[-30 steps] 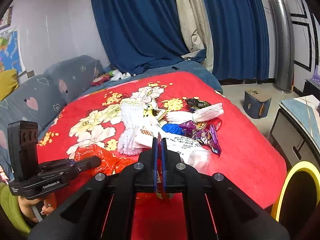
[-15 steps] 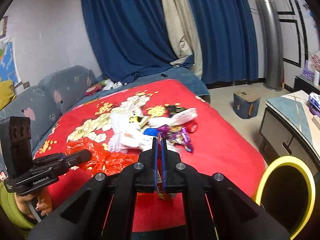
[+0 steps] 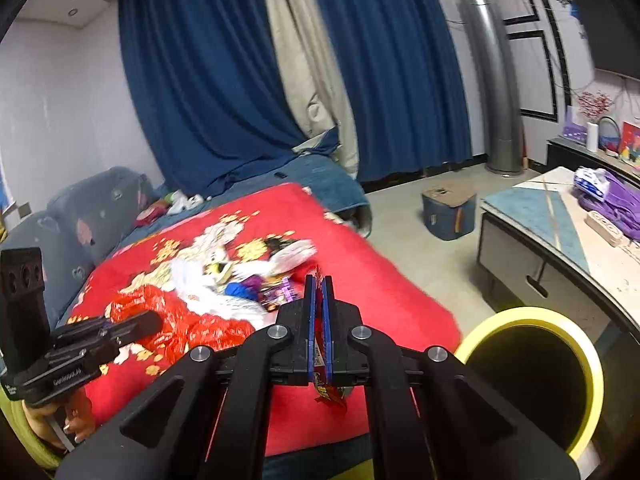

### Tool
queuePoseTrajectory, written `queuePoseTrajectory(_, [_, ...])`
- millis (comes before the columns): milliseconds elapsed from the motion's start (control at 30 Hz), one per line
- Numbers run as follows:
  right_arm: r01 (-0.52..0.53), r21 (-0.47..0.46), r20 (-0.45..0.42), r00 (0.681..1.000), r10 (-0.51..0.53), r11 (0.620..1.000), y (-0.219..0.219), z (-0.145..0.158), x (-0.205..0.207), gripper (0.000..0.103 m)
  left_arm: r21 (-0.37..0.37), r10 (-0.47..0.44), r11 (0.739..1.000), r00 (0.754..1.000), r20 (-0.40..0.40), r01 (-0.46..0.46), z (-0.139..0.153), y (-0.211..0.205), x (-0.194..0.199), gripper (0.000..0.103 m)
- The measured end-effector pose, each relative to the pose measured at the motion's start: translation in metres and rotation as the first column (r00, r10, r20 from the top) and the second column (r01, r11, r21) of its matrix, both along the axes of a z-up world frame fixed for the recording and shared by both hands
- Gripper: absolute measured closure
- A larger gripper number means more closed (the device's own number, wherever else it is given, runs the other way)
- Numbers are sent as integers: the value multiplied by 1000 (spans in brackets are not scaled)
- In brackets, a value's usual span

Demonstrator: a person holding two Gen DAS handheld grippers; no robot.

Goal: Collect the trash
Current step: 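Carry the red bag and red wrapper with both tools over the yellow-rimmed bin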

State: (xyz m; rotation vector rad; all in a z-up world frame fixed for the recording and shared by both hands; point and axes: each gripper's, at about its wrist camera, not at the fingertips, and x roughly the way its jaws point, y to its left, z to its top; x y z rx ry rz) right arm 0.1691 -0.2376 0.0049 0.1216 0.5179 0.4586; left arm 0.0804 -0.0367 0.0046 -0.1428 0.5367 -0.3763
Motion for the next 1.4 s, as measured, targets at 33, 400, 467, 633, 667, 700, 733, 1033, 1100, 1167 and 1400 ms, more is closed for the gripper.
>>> queuePoseTrajectory(33, [10, 3, 0, 1000, -10, 1000, -4, 1, 0, 99, 5, -9, 1000, 1000, -1, 9, -1, -4, 3, 99])
queuePoseTrajectory(400, [152, 20, -21, 988, -152, 988, -60, -7, 7, 99, 28, -81, 996, 997, -15, 81, -3, -52, 29, 99])
queuePoseTrajectory(467, [177, 25, -26, 984, -176, 984, -70, -8, 7, 99, 29, -95, 995, 995, -17, 95, -5, -61, 34, 99])
queuePoseTrajectory(633, [235, 25, -17, 972, -234, 972, -91, -9, 9, 99, 43, -134, 990, 991, -28, 135, -11, -84, 38, 99])
queuePoseTrajectory(667, [244, 29, -20, 970, -244, 969, -95, -10, 10, 99, 47, -141, 989, 990, -30, 142, -12, -89, 39, 99])
queuePoseTrajectory(700, [255, 32, -25, 967, -255, 966, -99, -11, 10, 99, 50, -148, 987, 988, -32, 150, -13, -93, 40, 99])
queuePoseTrajectory(733, [271, 34, -31, 962, -270, 962, -105, -13, 11, 99, 53, -156, 986, 987, -36, 158, -15, -99, 42, 99])
queuePoseTrajectory(1033, [369, 18, -73, 928, -366, 929, -138, -30, 21, 99, 81, -223, 970, 972, -75, 229, -34, -143, 59, 99])
queuePoseTrajectory(1100, [377, 16, -80, 924, -374, 926, -141, -33, 22, 99, 88, -233, 967, 969, -84, 240, -40, -151, 61, 99])
queuePoseTrajectory(1167, [387, 5, -82, 919, -386, 922, -144, -37, 24, 99, 98, -239, 964, 966, -93, 248, -46, -159, 63, 99])
queuePoseTrajectory(1400, [420, -14, -114, 901, -419, 907, -155, -50, 30, 99, 119, -255, 955, 958, -133, 271, -67, -181, 74, 99])
